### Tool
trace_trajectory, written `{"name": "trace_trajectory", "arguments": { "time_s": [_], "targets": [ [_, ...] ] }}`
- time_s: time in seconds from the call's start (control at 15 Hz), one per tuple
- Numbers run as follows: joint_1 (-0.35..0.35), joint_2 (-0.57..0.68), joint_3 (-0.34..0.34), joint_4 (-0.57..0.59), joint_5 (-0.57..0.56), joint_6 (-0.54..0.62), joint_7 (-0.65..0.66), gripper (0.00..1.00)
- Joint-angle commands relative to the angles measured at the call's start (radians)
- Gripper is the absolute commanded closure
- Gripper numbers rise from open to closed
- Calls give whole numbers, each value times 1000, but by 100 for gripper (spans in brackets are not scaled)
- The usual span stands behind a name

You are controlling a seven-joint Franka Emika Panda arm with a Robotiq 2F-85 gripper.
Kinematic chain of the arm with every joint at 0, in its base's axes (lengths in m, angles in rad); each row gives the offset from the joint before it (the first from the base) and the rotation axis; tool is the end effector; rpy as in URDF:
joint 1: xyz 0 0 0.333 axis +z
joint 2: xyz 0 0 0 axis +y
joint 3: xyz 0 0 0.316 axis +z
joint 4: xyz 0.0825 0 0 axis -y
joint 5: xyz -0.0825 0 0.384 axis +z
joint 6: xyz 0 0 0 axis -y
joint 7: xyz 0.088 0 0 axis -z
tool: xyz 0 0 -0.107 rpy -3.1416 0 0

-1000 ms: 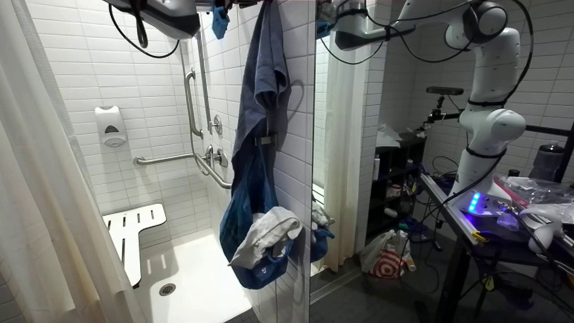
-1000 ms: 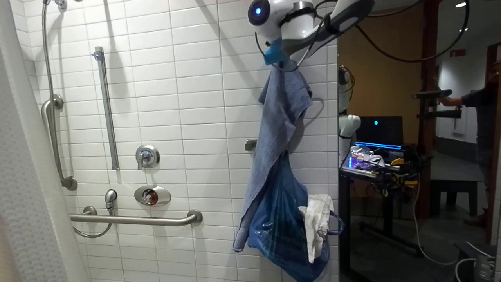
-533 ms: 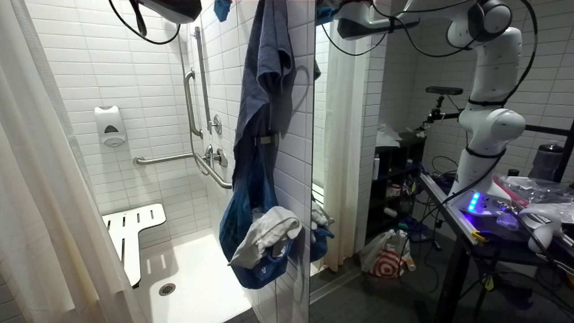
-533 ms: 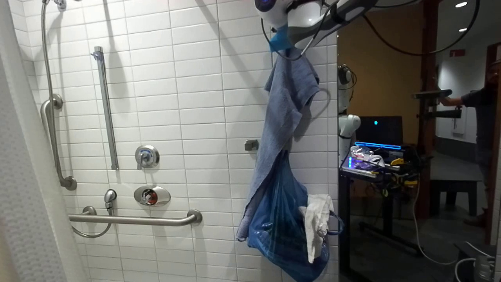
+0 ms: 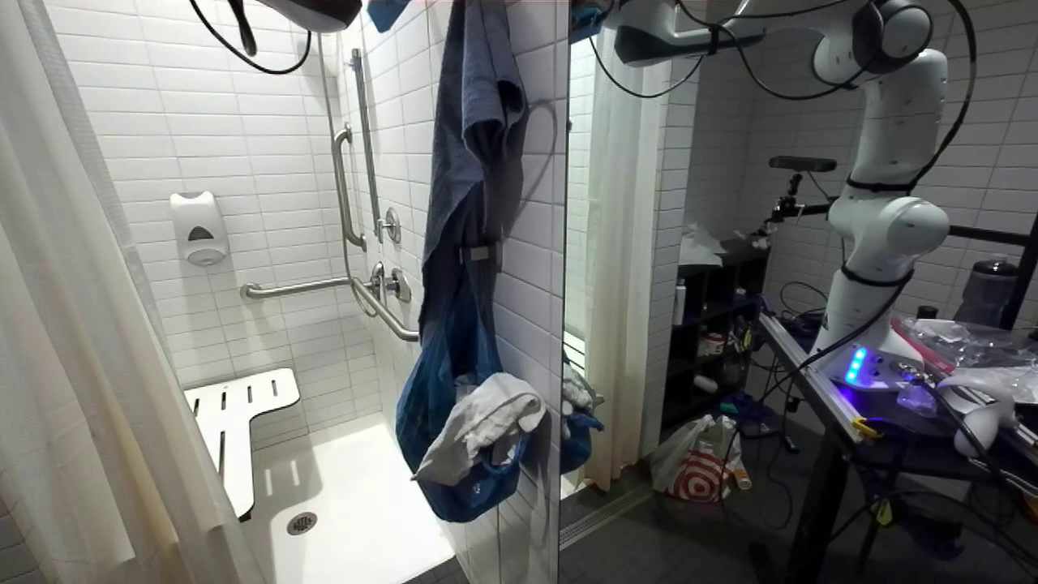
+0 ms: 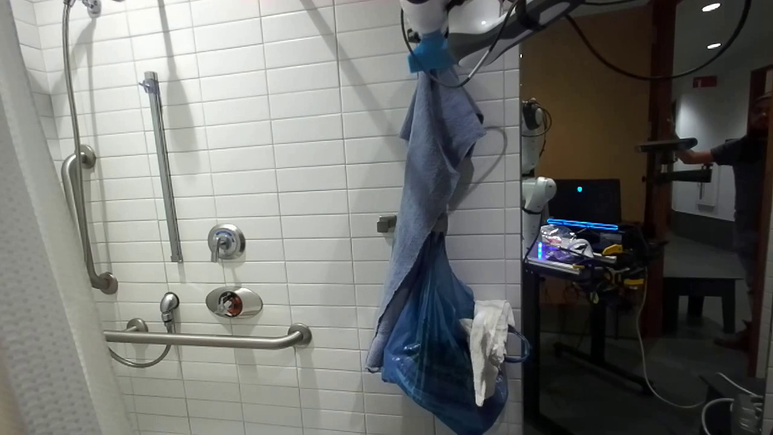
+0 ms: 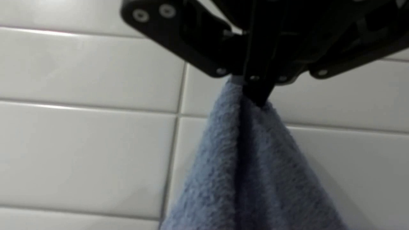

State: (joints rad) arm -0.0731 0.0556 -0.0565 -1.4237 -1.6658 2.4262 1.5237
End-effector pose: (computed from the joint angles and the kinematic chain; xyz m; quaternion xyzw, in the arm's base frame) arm 0.6072 -0.0815 0.7742 0.6080 -0.2525 0.6762 0.3305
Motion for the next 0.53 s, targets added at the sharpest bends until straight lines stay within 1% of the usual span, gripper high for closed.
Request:
{"name": "trace_trajectory", "arguments": {
  "time_s": [0.0,0.33,0.47],
  "targets": [
    [7,-73,7,-63,-17,83,9,100],
    [15,-138,16,-119,-27,222,27,100],
    [13,-157,13,-137,-9,296,28,100]
  ]
}}
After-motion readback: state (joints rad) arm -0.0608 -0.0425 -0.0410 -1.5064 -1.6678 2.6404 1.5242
